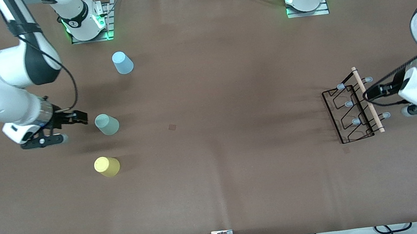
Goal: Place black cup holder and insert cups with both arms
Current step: 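Reach the right gripper to the teal cup while the left gripper reaches the rack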
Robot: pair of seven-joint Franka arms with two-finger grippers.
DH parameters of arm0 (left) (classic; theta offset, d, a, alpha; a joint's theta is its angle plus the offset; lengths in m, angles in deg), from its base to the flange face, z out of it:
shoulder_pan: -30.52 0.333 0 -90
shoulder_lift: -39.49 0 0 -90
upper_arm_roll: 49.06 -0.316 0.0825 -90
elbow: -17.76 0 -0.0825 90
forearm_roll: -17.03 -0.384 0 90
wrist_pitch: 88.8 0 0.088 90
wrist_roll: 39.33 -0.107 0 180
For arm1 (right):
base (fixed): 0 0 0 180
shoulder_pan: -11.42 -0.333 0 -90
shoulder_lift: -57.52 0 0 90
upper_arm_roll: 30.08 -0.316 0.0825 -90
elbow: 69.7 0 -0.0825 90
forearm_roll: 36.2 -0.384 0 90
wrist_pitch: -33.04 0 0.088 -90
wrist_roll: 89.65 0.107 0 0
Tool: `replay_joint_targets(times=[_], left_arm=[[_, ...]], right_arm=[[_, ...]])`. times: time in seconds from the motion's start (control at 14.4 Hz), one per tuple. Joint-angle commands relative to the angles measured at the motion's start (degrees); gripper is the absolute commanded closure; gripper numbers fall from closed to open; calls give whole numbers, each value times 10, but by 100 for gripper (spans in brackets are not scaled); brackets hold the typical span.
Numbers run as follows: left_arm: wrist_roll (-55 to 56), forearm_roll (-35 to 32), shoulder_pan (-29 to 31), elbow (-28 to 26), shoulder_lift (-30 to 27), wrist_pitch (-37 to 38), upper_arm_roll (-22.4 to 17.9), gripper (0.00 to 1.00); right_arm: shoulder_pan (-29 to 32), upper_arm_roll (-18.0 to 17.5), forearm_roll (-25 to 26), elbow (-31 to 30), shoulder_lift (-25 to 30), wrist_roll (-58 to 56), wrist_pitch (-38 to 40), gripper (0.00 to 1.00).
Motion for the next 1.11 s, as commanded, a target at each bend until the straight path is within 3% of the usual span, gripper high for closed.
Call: replay_joint_targets(times=[0.0, 0.14, 0.42, 0.56, 0.97, 1.04], left_arm=[[-9, -9, 0, -59, -8, -75, 1, 0], [-13, -8, 2, -74, 7, -98, 1, 3], [-13, -8, 12, -73, 29, -100, 1, 33], [-14, -9, 14, -73, 29, -99, 1, 55], [-13, -8, 14, -72, 26, -92, 1, 93], [-13, -9, 14, -72, 25, -92, 1, 95]], right_arm=[[-28, 2, -1, -14, -8, 68, -36, 0], [-33, 2, -2, -46, -6, 78, -63, 0], [-42, 2, -3, -72, -6, 106, -93, 0], [-48, 2, -3, -74, -10, 106, -115, 0], [-39, 3, -3, -119, -32, 106, -223, 0], [-39, 3, -3, -126, -35, 107, -232, 0]])
